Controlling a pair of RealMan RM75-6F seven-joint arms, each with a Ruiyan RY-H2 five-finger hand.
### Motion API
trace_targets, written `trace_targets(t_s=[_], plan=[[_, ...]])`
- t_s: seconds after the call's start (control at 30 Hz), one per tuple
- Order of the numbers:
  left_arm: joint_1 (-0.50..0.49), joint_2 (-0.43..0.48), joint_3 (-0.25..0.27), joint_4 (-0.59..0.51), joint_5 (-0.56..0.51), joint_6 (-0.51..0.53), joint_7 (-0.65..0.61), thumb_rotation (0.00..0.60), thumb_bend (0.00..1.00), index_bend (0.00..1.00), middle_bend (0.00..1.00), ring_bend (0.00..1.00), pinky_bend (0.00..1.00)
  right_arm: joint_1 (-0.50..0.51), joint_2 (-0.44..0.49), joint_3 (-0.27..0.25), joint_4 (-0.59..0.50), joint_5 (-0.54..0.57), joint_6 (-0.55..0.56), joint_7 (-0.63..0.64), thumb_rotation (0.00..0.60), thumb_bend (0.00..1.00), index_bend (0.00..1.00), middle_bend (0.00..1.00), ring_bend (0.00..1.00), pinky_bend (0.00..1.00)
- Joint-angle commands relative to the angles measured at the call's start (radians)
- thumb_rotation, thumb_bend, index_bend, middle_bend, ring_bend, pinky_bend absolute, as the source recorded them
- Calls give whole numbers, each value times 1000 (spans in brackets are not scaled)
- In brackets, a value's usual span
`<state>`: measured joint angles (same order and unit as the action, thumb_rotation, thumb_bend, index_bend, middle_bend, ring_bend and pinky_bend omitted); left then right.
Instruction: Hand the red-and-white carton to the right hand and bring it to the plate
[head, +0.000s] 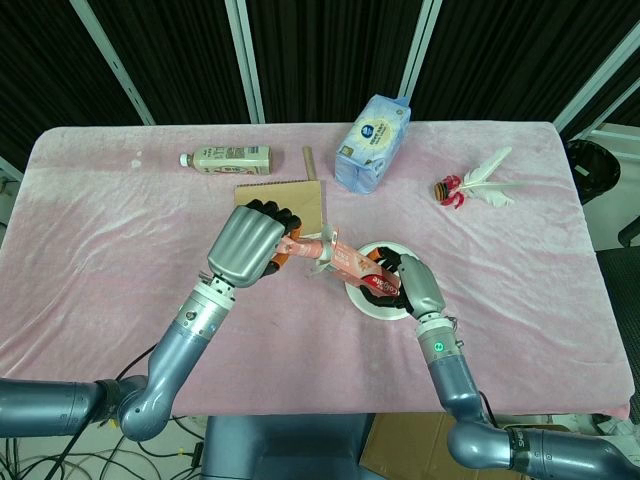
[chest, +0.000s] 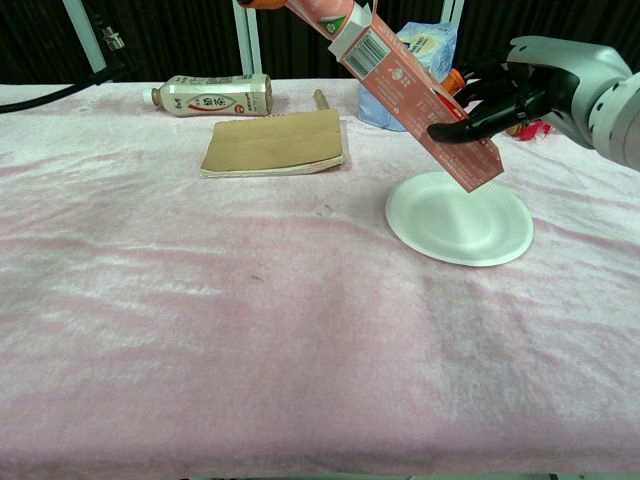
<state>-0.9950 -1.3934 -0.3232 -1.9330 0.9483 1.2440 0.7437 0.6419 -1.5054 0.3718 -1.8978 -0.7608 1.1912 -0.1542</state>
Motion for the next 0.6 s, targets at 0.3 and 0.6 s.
trace_targets(t_s=[0.3, 0.6], plan=[[-1, 8, 0, -9, -1, 2, -2, 600, 430, 606, 504, 409, 479, -2, 0, 3, -3, 3, 6, 2, 600, 322, 475, 453, 382, 364], [0, 6, 2, 0, -4, 4, -11, 600, 430, 607, 504, 409, 479, -1, -6, 3, -6, 4, 9, 1, 600, 321, 474, 453, 381, 364]])
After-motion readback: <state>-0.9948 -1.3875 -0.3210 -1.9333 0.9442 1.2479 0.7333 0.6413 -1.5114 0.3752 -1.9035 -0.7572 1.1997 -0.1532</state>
